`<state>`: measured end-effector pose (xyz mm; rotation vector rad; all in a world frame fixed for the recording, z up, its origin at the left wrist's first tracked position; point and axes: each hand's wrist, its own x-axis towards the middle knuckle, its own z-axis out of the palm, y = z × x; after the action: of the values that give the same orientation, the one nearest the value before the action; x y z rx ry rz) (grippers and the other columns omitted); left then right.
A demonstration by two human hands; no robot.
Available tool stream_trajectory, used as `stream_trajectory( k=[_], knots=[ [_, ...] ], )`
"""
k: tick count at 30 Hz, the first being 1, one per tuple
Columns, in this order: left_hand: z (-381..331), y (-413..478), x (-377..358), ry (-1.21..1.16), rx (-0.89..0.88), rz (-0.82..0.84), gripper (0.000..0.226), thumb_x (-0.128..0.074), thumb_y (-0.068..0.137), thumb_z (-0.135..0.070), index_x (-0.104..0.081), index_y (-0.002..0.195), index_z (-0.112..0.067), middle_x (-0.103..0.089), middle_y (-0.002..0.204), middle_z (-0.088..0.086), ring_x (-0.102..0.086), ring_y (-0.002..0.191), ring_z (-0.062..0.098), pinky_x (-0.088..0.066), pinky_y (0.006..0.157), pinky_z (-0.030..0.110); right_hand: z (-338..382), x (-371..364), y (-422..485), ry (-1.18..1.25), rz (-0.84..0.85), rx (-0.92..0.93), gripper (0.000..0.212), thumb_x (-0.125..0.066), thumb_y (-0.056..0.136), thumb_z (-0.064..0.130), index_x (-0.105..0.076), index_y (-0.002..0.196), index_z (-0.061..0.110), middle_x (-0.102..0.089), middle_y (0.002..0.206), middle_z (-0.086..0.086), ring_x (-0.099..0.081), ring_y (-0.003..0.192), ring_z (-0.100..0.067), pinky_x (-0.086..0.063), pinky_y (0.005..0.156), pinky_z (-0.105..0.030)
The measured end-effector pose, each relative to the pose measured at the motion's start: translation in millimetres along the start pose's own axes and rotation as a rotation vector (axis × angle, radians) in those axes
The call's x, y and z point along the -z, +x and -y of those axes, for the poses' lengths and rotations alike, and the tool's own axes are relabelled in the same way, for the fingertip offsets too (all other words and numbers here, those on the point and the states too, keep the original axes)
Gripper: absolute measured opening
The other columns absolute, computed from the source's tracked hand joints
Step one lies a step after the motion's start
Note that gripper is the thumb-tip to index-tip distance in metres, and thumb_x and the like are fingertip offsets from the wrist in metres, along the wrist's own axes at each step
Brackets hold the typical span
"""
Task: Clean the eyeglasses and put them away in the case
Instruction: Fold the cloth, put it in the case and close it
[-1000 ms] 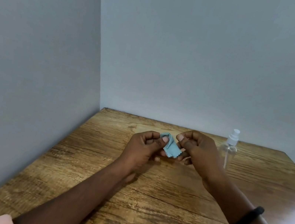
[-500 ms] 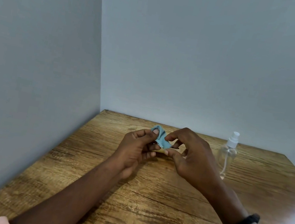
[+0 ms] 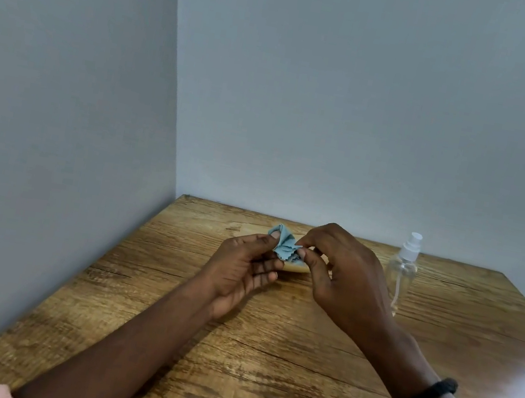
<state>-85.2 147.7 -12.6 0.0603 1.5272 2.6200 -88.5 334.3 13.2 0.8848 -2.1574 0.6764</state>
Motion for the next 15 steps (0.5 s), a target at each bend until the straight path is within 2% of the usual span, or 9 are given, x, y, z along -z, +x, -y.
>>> stream_trajectory(
  k=[7, 11, 12, 15],
  knots=[
    [1.6, 1.4, 0.6, 0.066, -0.016, -0.012, 0.039, -0.076, 0.08, -0.031, -0.074, 0.108, -0.005, -0.075, 0.082, 0.006, -0.069, 0.065, 0.009, -0.059, 0.056, 0.021, 0.9, -1.9, 2.1, 0.165, -0.05, -0.139, 0.009, -0.066, 0.096, 0.016, -0.074, 0.094, 0.019, -0.07, 0.088, 0.01, -0.064, 0.08, -0.007, -0.053, 0.064, -0.034],
    [1.3, 1.3, -0.9, 0.109, -0.022, -0.009, 0.047, -0.075, 0.08, -0.034, -0.072, 0.115, -0.003, -0.077, 0.09, 0.007, -0.068, 0.067, 0.009, -0.058, 0.056, 0.021, 3.0, -2.8, 2.5, 0.354, -0.082, -0.361, 0.012, -0.067, 0.096, 0.017, -0.077, 0.089, 0.019, -0.072, 0.08, 0.012, -0.066, 0.079, -0.004, -0.048, 0.062, -0.015],
    [1.0, 1.2, -1.3, 0.124, -0.023, -0.008, 0.048, -0.074, 0.08, -0.034, -0.072, 0.117, -0.003, -0.078, 0.092, 0.008, -0.068, 0.068, 0.009, -0.058, 0.056, 0.021, 3.1, -2.6, 2.6, 0.402, -0.085, -0.407, 0.013, -0.067, 0.096, 0.017, -0.077, 0.088, 0.018, -0.072, 0.077, 0.01, -0.066, 0.076, -0.005, -0.047, 0.061, -0.014],
    [0.9, 0.6, -2.9, 0.174, -0.028, -0.004, 0.048, -0.073, 0.082, -0.037, -0.073, 0.116, -0.004, -0.078, 0.093, 0.006, -0.067, 0.069, 0.008, -0.056, 0.055, 0.021, 2.5, -0.7, 3.8, 0.543, -0.079, -0.515, 0.017, -0.065, 0.097, 0.015, -0.076, 0.084, 0.014, -0.074, 0.074, 0.002, -0.069, 0.071, -0.01, -0.053, 0.061, -0.025]
  ],
)
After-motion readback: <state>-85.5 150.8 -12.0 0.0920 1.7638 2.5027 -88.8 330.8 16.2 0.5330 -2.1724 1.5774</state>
